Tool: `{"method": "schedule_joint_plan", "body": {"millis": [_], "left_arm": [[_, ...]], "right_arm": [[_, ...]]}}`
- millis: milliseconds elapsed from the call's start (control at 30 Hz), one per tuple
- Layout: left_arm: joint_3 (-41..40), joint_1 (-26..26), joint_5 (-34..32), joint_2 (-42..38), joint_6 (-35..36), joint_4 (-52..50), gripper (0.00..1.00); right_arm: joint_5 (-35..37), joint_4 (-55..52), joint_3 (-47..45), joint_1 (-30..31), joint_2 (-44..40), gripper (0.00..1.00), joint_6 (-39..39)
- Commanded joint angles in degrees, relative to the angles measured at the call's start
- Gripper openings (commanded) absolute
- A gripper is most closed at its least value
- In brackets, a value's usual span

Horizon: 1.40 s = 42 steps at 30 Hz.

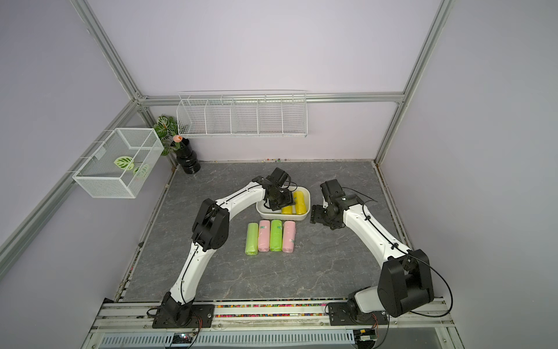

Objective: Put the roll of trash bags into the storage box
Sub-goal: Place the roll of trash bags in the storage box, then pick up the roll of trash bags from the center of the board.

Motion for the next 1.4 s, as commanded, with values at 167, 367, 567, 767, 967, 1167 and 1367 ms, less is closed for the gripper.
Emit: {"method": "schedule_joint_plan", "body": {"millis": [167,367,567,767,967,1167,1367], "left_arm": [[-1.2,-0.4,-0.7,-9.0,3.1,1.1,0.67],[-14.1,2.7,-2.4,-23.9,3.3,6.3,0.67],[-32.5,8.0,-5.4,-43.7,4.3,10.8,0.72],[-48.0,15.8,-6.7,-56.9,7.2,11.8,0.75],[-59.1,26.0,3.4,-62.0,10.6,14.6,0.74],[-60.6,29.7,6.1,-62.7,16.0,10.4,0.74],[-58.0,29.8,7.5,-62.8,16.7,6.2,0.74]], "right_arm": [[0.0,0.6,-0.4,3.1,0.4,0.79,1.8],[2.4,3.5,-1.3,12.3,0.5,0.78,9.8],[3.1,5.7,-0.6,19.7,5.2,0.76,14.3],[2.5,6.2,0.3,21.2,10.8,0.75,16.1],[2.3,5.1,2.3,21.2,15.5,0.74,16.4],[2.0,5.7,3.2,21.2,19.4,0.73,16.4],[2.1,5.9,4.2,21.2,21.6,0.71,16.6]]}}
